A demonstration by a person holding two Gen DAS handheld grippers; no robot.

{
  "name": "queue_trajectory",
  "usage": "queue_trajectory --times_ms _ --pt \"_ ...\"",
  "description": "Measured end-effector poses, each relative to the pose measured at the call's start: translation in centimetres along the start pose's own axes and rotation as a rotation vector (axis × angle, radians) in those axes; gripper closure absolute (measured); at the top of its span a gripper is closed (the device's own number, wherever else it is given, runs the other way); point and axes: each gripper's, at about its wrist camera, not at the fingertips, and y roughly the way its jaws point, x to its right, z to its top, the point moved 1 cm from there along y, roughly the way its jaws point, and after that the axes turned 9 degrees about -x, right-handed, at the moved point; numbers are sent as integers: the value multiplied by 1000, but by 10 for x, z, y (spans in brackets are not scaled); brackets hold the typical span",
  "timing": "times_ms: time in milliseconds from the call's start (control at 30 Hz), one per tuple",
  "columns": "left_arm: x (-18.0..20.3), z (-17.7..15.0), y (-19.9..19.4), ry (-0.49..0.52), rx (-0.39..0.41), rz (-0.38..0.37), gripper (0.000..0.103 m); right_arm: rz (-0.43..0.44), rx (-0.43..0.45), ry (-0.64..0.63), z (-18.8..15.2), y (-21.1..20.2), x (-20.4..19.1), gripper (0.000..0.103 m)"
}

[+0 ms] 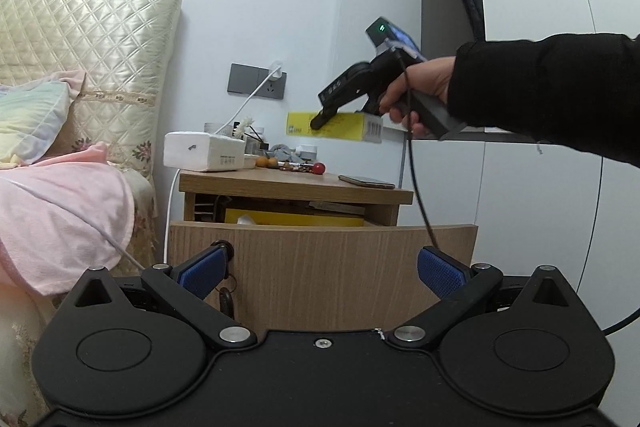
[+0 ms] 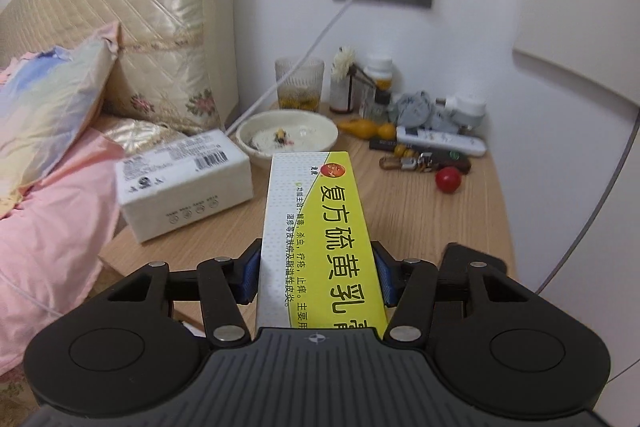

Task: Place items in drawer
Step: 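Carry the yellow medicine box down into the open drawer with the right gripper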

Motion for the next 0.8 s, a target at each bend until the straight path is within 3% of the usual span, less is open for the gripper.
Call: queue_trajectory --times_ms 200,433,667,800 --pt "7 -2 -1 -3 5 -8 1 27 49 -25 -12 -39 -8 45" --pt "17 -6 -1 -1 3 -10 1 52 41 -122 -33 -66 -32 45" --pt "26 -9 -1 11 1 -31 1 75 -45 -234 -54 -49 -57 45" --pt "29 -11 -1 15 2 -34 1 79 -149 -307 -65 -25 -71 45"
